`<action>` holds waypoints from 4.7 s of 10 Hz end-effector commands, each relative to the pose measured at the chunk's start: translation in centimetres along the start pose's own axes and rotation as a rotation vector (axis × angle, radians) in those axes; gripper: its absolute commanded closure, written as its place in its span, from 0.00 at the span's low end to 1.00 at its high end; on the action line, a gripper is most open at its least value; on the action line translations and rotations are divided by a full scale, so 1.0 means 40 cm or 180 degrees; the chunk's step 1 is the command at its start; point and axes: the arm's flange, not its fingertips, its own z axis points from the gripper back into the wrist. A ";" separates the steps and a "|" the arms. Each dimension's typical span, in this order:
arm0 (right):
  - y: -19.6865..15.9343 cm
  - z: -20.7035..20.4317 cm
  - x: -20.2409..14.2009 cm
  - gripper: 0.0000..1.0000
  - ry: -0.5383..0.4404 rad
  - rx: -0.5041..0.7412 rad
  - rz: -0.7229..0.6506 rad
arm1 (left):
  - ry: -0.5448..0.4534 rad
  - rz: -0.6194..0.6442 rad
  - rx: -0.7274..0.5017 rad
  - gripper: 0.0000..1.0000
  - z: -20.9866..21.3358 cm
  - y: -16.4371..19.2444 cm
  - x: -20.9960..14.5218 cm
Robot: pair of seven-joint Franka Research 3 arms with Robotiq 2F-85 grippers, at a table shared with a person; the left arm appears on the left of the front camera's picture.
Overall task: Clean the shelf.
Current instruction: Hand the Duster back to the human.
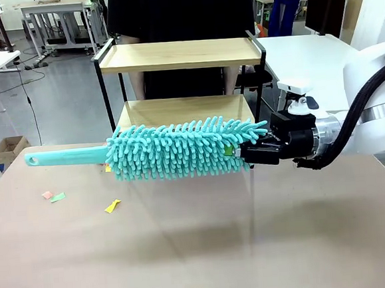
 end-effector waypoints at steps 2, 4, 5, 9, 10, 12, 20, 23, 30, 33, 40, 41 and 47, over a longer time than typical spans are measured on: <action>0.001 -0.001 0.007 1.00 -0.0008 0.0004 0.0046 | 0.0009 -0.0016 0.0021 0.00 0.010 -0.004 -0.003; 0.011 0.010 0.048 0.84 0.0002 -0.0068 0.0126 | 0.0009 -0.0016 0.0021 0.00 0.010 -0.004 -0.003; 0.032 0.027 0.120 0.84 0.0018 -0.0166 0.0299 | 0.0009 -0.0016 0.0021 0.00 0.010 -0.004 -0.003; 0.101 0.123 0.364 0.84 -0.0347 -0.1039 0.0736 | 0.0009 -0.0016 0.0021 0.00 0.010 -0.004 -0.003; 0.122 0.168 0.408 0.84 -0.0520 -0.1492 0.0864 | 0.0009 -0.0016 0.0021 0.00 0.010 -0.004 -0.003; 0.169 0.259 0.454 0.84 -0.0903 -0.2238 0.1005 | 0.0009 -0.0016 0.0021 0.00 0.010 -0.004 -0.003; 0.224 0.539 0.295 0.84 -0.1189 -0.4080 0.0696 | 0.0009 -0.0016 0.0021 0.00 0.010 -0.004 -0.003; 0.202 0.582 0.145 0.84 -0.1019 -0.4306 0.0363 | 0.0009 -0.0016 0.0021 0.00 0.010 -0.004 -0.003; 0.037 0.667 0.130 0.84 -0.0817 -0.4354 -0.0065 | 0.0009 -0.0016 0.0021 0.00 0.010 -0.004 -0.003; 0.037 0.667 0.130 0.84 -0.0817 -0.4354 -0.0065 | 0.0009 -0.0016 0.0021 0.00 0.010 -0.004 -0.003; 0.037 0.667 0.130 0.84 -0.0817 -0.4354 -0.0065 | 0.0009 -0.0016 0.0021 0.00 0.010 -0.004 -0.003; 0.037 0.667 0.130 0.84 -0.0817 -0.4354 -0.0065 | 0.0009 -0.0016 0.0021 0.00 0.010 -0.004 -0.003; 0.037 0.667 0.130 0.84 -0.0817 -0.4354 -0.0065 | 0.0009 -0.0016 0.0021 0.00 0.010 -0.004 -0.003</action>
